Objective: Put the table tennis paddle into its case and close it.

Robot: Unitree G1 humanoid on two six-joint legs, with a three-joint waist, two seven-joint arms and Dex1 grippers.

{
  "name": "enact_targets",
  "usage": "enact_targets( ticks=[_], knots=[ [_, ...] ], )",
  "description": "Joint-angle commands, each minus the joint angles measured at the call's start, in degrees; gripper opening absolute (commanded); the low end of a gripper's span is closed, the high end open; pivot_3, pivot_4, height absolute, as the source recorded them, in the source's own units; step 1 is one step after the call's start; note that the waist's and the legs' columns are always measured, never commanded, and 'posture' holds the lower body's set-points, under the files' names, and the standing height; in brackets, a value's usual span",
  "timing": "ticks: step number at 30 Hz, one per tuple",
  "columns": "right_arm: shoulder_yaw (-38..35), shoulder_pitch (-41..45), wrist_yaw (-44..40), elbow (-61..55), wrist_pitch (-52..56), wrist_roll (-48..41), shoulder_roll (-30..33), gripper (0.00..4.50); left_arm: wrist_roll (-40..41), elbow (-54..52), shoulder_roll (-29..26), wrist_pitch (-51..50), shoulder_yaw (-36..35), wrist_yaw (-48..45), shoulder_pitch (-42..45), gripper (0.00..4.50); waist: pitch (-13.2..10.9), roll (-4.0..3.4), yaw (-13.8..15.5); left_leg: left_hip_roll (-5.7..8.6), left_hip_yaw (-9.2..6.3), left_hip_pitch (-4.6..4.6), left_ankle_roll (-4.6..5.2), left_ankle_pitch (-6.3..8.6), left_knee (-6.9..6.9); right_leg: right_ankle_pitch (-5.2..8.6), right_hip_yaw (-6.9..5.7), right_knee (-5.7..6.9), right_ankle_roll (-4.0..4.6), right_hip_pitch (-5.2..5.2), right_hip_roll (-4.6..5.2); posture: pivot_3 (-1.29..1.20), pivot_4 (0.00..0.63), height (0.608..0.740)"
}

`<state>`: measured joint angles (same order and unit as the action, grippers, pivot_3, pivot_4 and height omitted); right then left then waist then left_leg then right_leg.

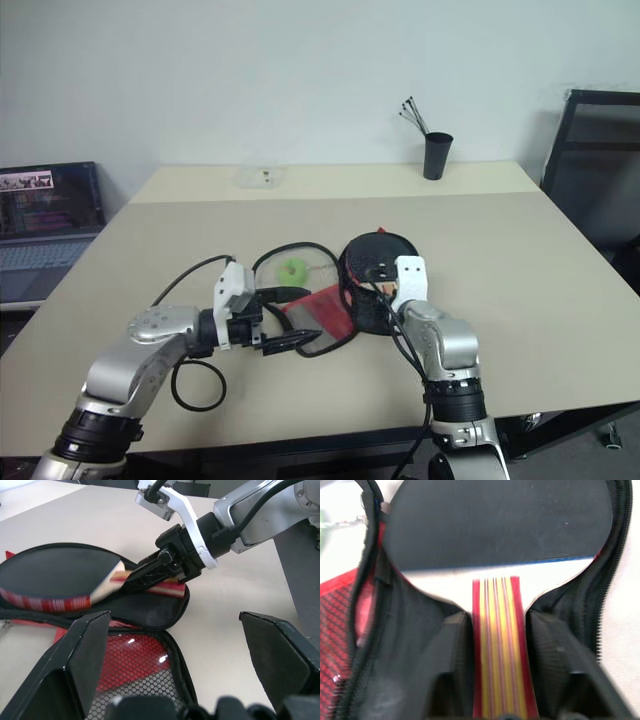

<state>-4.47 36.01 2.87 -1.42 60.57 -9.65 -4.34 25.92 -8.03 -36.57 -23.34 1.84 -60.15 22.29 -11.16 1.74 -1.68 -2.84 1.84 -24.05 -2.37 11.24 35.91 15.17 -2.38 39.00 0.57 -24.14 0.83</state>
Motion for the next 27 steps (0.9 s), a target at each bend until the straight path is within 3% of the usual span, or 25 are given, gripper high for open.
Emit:
enact_targets(
  ticks=[1, 4, 11, 17, 20, 23, 27],
  knots=[
    [0.01, 1.3, 0.58, -1.39, -0.61, -0.37, -1.14, 3.25, 0.53, -2.14, 0.13, 0.75, -0.92, 0.3, -0.03, 4.5, 0.0, 0.0, 0.0, 0.0, 0.0, 0.0, 0.0, 0.0, 0.0, 0.0, 0.0, 0.0, 0.0, 0.0, 0.0, 0.0, 0.15, 0.74],
    [-0.75, 1.37, 0.53, -2.17, 0.55, -1.32, -2.19, 4.26, 0.55, -2.24, 0.12, 0.75, -1.03, 0.47, -0.24, 4.5, 0.0, 0.0, 0.0, 0.0, -0.01, 0.0, 0.0, 0.0, 0.0, 0.0, 0.0, 0.0, 0.0, 0.0, 0.0, 0.0, 0.15, 0.74],
    [-3.83, 1.42, -0.24, -7.05, 4.44, -4.96, -3.02, 4.26, 0.6, -2.21, -0.33, 0.83, -1.81, 1.04, -1.23, 4.5, 0.0, 0.0, 0.01, 0.01, -0.02, 0.0, 0.0, 0.0, 0.0, 0.0, 0.0, 0.0, 0.0, 0.0, 0.01, 0.0, 0.15, 0.74],
    [-4.09, 0.42, -2.99, -13.75, 8.8, -7.42, 0.53, 4.26, -0.01, -0.66, -0.28, 1.46, -4.14, 3.61, -2.6, 4.5, 0.0, 0.0, 0.01, -0.06, -0.03, 0.01, 0.0, 0.0, 0.0, 0.0, -0.01, 0.0, 0.0, 0.0, 0.01, 0.0, 0.15, 0.74],
    [-1.56, -0.77, -9.52, -18.76, 10.53, -10.15, 7.68, 4.26, -0.65, 0.61, -0.49, 1.9, -5.68, 4.97, -3.45, 4.5, 0.0, 0.01, 0.01, -0.02, -0.02, 0.01, 0.0, 0.0, 0.0, 0.0, -0.02, -0.01, 0.0, 0.01, 0.01, 0.0, 0.15, 0.74],
    [2.79, -2.67, -21.88, -25.8, 8.93, -14.85, 20.22, 4.26, -1.31, 1.72, -1.44, 2.37, -7.1, 5.5, -4.78, 4.5, 0.0, 0.01, 0.05, 0.05, -0.01, -0.01, 0.04, 0.02, 0.0, 0.0, 0.01, -0.04, 0.0, 0.0, 0.01, 0.0, 0.15, 0.74],
    [2.07, -3.85, -33.64, -30.32, 5.28, -19.94, 32.22, 4.26, -2.31, 4.69, -3.01, 3.26, -8.1, 5.27, -5.76, 4.5, 0.0, 0.03, 0.05, 0.03, -0.02, 0.02, 0.12, 0.07, 0.01, 0.01, 0.02, -0.08, -0.01, 0.02, 0.02, 0.0, 0.15, 0.74]
  ],
)
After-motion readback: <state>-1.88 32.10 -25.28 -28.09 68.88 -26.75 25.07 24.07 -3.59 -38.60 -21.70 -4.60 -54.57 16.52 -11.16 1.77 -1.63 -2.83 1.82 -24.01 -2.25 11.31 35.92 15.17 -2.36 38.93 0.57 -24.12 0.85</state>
